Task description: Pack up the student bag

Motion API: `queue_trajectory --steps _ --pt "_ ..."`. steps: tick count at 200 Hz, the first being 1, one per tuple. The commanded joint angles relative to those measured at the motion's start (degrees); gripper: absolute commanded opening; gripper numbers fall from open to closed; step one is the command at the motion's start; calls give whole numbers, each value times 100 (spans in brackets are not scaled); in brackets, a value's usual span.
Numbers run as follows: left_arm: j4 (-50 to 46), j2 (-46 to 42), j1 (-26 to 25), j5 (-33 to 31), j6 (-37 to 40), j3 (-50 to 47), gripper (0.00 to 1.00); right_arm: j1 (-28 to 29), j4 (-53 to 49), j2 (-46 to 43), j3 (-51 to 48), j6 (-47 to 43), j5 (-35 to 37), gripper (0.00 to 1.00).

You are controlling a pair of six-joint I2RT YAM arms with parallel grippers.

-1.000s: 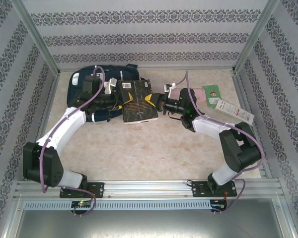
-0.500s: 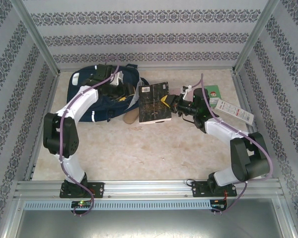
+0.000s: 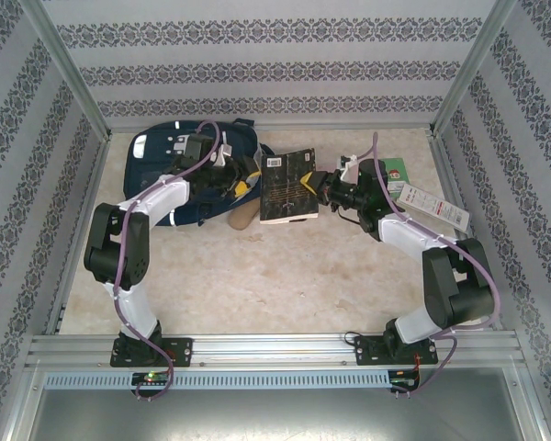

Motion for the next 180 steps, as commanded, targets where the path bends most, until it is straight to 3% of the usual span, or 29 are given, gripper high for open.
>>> queue_trajectory --steps 1,44,72,151,167,180 --pt "1227 -225 -367 674 -788 -111 66 85 558 96 339 84 -13 0" --pt "559 -684 -313 -240 -599 -261 67 53 425 91 371 28 204 0" --pt "721 -966 -215 -572 -799 -449 67 39 400 45 315 15 266 0" --pt "682 -389 -627 126 -855 -304 67 49 508 -54 299 82 142 0" --pt "1014 -350 -707 288 -1021 -322 58 56 517 -52 297 84 91 0" --pt "1320 -390 -719 346 -1171 -356 33 40 494 -58 279 69 46 0"
